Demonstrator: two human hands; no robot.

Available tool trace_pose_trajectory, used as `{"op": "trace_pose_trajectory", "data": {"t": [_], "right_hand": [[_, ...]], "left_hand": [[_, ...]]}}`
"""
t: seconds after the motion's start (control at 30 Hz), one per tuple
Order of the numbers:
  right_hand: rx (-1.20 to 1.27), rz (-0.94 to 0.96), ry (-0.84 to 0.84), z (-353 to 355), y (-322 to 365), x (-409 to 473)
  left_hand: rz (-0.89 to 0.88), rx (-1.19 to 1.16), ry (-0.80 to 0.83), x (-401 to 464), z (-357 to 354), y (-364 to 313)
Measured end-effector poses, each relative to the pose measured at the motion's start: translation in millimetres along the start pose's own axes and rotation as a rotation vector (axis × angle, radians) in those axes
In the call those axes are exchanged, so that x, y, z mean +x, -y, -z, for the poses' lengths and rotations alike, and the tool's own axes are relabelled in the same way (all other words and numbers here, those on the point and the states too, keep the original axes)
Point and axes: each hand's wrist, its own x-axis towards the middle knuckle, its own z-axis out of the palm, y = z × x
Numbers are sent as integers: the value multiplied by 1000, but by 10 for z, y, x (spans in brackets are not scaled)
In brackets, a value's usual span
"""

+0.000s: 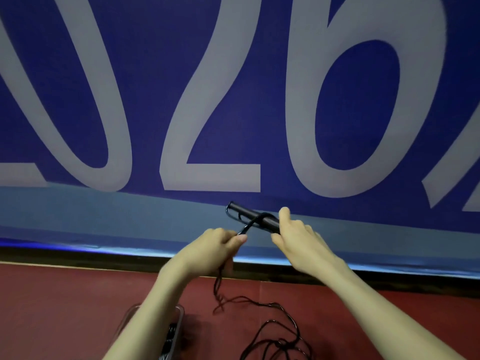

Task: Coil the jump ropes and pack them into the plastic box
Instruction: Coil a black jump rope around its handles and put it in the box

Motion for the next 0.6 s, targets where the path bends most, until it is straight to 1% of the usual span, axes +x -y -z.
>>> {"op": "trace_pose_trajectory", "data": {"t": [0.03, 0.13, 0.2, 0.27, 0.33, 0.47, 0.6], "right_hand": [[92, -32, -33, -13, 4, 9], [448, -146, -105, -65, -4, 49], [652, -203, -107, -100, 0, 78], [912, -251, -84, -167, 25, 110], [1081, -284, -38, -237, 47, 121], [1300, -284, 19, -309, 57, 130], [1447, -238, 113, -208, 25, 139]], "left_hand": [[-21, -95, 2, -13, -69, -38], [-47, -481, 7, -54, -295, -163], [-52, -625, 22, -63, -346, -201], [-66, -634, 11, -54, -367, -151], [-59, -587, 12, -58, -371, -73], [-25, -511, -4, -41, -326, 76], [-39, -559, -16, 2, -287, 118]]}}
